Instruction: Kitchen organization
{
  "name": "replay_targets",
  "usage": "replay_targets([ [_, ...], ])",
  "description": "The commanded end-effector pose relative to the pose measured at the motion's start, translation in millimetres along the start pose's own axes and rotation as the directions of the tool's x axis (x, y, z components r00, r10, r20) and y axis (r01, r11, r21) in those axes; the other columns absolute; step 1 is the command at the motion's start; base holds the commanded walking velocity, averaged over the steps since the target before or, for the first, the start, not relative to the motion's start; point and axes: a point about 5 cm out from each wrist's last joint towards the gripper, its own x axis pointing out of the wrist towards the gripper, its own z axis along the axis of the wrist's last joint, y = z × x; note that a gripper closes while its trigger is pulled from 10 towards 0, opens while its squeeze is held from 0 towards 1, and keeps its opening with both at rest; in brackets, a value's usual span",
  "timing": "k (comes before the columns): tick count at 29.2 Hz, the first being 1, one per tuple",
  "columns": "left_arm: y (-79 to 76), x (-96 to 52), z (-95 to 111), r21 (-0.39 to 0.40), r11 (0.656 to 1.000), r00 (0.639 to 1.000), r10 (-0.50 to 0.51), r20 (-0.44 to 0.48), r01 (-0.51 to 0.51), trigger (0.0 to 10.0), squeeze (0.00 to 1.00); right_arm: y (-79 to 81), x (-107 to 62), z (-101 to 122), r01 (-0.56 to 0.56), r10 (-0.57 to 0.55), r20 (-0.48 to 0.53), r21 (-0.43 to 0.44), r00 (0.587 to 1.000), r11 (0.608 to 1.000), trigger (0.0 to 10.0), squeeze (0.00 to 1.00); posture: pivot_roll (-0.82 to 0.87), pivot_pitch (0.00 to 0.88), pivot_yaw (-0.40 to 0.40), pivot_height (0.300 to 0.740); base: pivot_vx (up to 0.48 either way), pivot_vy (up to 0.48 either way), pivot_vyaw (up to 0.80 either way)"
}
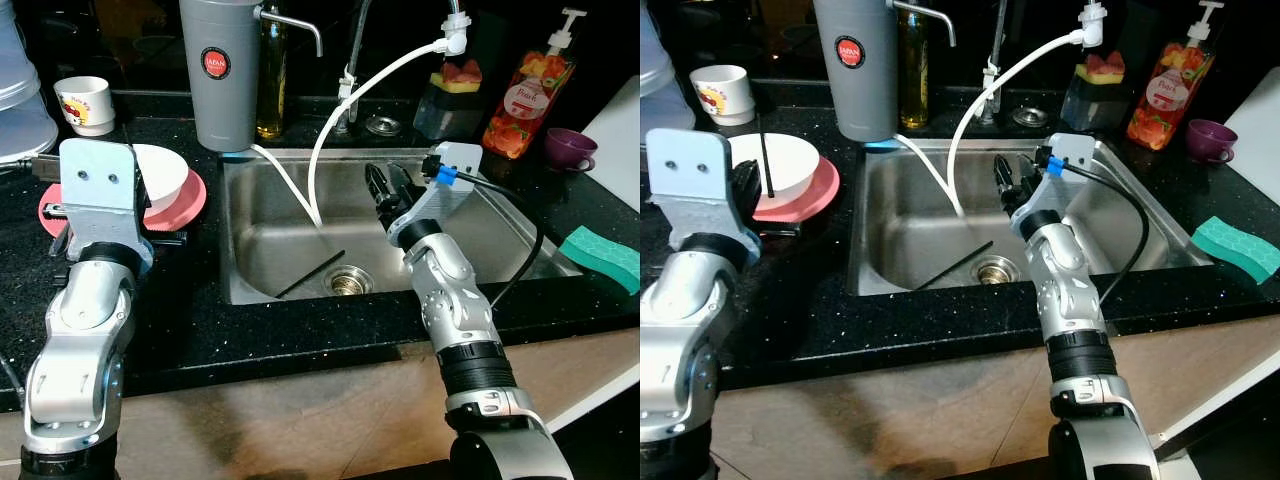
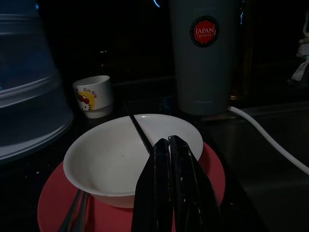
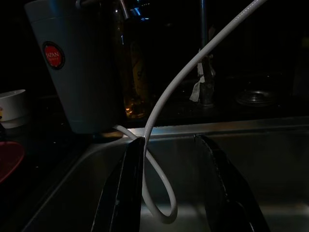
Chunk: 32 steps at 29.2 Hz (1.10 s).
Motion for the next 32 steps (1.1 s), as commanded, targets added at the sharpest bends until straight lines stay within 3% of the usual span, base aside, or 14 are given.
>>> replay_targets([
  [1,-2.2,-1.1,-3.2,-0.006,1.0,1.0,-0.012,-0.022,0.012,10.0,0.0,-3.7,-3.9,-6.2,0.012,-0.012,-0.028,0.007,1.0,1.0,10.0,0.0,0.02,0.071,-0.051,0.74,0.0,0.33,0.0],
  [19,-2.1,-2.2,-5.0,-0.022,1.0,0.999,-0.016,-0.051,0.015,10.0,0.0,-3.3,-4.5,-6.1,0.008,-0.008,-0.029,0.012,1.0,1.0,10.0,0.0,0.02,0.074,-0.051,0.74,0.0,0.399,0.0],
  [32,-0.9,-4.8,-7.9,0.006,1.0,0.995,-0.019,-0.096,0.02,10.0,0.0,-2.0,-5.9,-7.1,0.005,-0.004,-0.028,0.023,1.0,1.0,10.0,0.0,0.02,0.07,-0.049,0.74,0.0,-0.385,0.0],
])
